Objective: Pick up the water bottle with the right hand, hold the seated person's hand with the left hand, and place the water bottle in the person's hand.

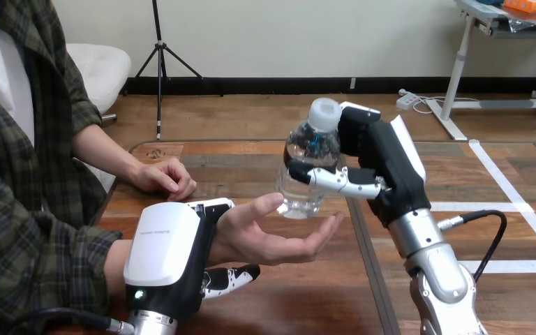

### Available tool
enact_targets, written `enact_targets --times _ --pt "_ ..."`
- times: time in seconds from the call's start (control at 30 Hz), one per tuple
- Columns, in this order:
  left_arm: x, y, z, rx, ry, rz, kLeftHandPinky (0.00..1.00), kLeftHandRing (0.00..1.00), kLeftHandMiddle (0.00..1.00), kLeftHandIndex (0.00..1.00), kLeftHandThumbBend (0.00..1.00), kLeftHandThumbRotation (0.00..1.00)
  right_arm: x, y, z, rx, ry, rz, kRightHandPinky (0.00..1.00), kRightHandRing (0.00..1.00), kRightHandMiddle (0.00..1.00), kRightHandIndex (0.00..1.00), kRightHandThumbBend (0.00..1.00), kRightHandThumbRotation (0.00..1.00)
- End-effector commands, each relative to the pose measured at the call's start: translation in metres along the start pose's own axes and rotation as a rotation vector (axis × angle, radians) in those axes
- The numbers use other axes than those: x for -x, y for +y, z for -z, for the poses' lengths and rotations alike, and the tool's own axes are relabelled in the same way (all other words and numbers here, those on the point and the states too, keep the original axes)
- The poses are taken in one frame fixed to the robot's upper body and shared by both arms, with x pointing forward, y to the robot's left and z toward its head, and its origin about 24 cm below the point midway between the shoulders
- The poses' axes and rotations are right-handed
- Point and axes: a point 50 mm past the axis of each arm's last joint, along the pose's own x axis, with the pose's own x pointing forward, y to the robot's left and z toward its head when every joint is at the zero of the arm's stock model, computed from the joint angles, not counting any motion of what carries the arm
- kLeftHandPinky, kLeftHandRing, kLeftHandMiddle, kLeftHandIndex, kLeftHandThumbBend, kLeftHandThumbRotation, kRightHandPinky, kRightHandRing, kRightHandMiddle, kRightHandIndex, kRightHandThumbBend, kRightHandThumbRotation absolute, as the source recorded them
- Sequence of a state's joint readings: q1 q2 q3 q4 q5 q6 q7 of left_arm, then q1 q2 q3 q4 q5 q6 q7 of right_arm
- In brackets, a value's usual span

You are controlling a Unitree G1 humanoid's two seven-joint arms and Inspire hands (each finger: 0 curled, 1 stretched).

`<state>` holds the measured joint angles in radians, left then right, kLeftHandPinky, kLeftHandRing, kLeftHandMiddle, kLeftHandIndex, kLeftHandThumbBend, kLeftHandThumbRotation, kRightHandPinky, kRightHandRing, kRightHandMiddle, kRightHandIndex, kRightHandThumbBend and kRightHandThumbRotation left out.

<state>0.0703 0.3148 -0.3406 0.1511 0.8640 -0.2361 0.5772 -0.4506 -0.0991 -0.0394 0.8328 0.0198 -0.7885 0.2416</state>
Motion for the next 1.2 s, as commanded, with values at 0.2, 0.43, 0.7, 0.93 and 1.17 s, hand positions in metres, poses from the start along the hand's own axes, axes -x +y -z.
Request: enact_targets --times 0.2,0.43,0.7,0.93,1.17 --pt "-0.011 0.003 -0.015 0.043 -0.075 -0.028 0.30 0.34 0.39 0.41 0.91 0.00 -0.012 0.000 -0.026 -0.007 -0.150 -0.029 0.33 0.37 0.45 0.47 0.70 0.00" --pt "-0.011 0.003 -0.015 0.045 -0.072 -0.029 0.30 0.34 0.39 0.41 0.90 0.00 -0.008 0.001 -0.027 -0.011 -0.156 -0.038 0.34 0.39 0.45 0.47 0.70 0.00" --pt "-0.013 0.005 -0.017 0.047 -0.082 -0.035 0.30 0.34 0.39 0.41 0.90 0.00 -0.004 0.002 -0.027 -0.038 -0.157 -0.052 0.36 0.41 0.45 0.46 0.69 0.00" --pt "-0.015 0.006 -0.019 0.050 -0.092 -0.047 0.30 0.35 0.39 0.41 0.90 0.00 0.000 0.002 -0.027 -0.053 -0.155 -0.059 0.37 0.41 0.45 0.46 0.69 0.00" --pt "-0.019 0.008 -0.023 0.063 -0.100 -0.060 0.30 0.35 0.39 0.41 0.90 0.00 0.004 0.002 -0.028 -0.020 -0.165 -0.067 0.37 0.41 0.45 0.46 0.69 0.00"
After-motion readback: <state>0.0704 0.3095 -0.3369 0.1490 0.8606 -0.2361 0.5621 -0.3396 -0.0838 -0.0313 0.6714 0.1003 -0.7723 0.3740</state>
